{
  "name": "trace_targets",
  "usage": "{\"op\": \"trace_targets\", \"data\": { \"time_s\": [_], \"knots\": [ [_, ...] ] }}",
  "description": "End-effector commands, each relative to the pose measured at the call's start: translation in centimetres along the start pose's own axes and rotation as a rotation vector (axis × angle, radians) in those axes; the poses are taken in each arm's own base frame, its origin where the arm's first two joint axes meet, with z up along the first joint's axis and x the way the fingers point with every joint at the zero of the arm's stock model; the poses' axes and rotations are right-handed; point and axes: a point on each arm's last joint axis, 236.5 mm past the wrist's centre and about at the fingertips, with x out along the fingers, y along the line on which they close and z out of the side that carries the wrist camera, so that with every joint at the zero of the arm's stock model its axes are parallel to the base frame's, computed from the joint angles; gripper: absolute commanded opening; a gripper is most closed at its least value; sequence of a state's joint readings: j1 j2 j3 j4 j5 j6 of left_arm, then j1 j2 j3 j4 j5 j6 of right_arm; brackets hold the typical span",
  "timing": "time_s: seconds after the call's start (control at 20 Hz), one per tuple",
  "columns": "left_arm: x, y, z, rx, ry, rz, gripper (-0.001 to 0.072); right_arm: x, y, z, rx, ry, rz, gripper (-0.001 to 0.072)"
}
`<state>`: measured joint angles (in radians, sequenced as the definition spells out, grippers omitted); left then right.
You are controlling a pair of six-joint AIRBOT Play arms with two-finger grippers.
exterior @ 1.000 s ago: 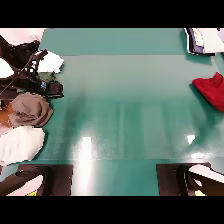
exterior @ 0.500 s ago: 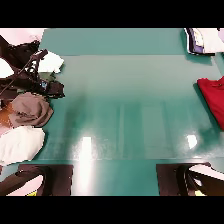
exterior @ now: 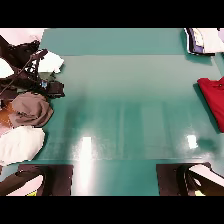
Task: Fold the shirts.
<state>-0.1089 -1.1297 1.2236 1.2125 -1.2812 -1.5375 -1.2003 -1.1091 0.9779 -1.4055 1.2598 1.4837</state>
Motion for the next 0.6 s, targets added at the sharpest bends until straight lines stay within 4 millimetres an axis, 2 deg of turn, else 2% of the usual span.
{"op": "trace_targets", "data": {
  "time_s": [0.0,0.05,0.1,0.15,0.35,0.55],
  "knots": [
    [0.0,0.0,0.6,-0.001,-0.027,-0.001,0.0026,-3.6,4.9,2.2,0.064,-0.17,0.177,0.0379],
    [0.0,-0.1,0.6,-0.002,-0.027,-0.005,0.0026,-4.6,7.7,2.3,0.053,-0.195,0.26,0.0298],
    [0.0,-0.1,0.8,-0.002,-0.034,-0.004,0.0026,-5.4,10.1,2.0,0.028,-0.202,0.321,0.0141],
    [0.0,-0.1,1.0,-0.002,-0.041,-0.004,0.0026,-6.2,12.4,1.4,-0.014,-0.204,0.368,0.0017],
    [-0.1,-0.1,1.4,-0.002,-0.061,-0.003,0.0026,-8.2,20.3,-3.5,-0.267,-0.179,0.468,0.0016],
    [-0.1,-0.1,1.7,-0.002,-0.071,-0.003,0.0026,-10.8,26.6,-10.2,-0.531,-0.154,0.574,0.0016]
  ]
}}
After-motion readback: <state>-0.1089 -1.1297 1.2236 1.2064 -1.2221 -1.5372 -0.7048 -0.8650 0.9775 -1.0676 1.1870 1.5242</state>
